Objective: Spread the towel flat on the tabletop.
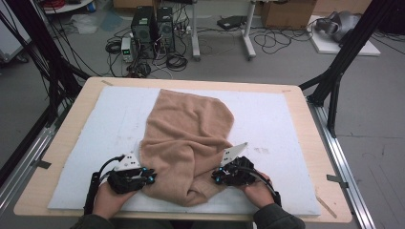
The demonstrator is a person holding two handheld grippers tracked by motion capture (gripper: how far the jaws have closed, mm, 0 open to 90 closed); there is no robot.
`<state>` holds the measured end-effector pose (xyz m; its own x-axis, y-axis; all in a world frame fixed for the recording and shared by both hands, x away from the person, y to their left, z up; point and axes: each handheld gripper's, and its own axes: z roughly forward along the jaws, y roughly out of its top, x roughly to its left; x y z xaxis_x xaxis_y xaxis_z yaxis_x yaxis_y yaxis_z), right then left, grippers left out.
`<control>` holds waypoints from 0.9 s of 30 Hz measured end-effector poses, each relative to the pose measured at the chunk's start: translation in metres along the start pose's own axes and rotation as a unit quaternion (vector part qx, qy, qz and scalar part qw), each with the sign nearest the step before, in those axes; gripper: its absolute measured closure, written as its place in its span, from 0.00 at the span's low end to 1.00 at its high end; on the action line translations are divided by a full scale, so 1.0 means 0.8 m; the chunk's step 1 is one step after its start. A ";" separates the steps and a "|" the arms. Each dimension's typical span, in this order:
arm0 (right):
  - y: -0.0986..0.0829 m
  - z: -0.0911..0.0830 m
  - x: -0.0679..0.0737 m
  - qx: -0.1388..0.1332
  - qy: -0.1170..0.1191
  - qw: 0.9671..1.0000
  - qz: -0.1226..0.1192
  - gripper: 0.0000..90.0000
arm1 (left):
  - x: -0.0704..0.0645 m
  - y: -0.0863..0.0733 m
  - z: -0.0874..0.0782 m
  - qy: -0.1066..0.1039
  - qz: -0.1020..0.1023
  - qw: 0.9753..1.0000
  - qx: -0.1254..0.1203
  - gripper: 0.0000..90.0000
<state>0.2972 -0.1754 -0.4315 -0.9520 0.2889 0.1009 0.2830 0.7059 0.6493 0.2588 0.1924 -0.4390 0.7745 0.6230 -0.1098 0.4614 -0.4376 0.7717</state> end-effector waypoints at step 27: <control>0.040 0.024 0.006 -0.002 -0.051 0.999 -0.017 0.67 | 0.000 -0.008 -0.009 -0.013 0.005 1.000 -0.001 0.64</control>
<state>0.3038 -0.1394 -0.4248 -0.9439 0.3302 0.0011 0.2504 0.7136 0.6543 0.2526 0.1998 -0.4391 0.7902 0.6013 -0.1180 0.4525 -0.4428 0.7741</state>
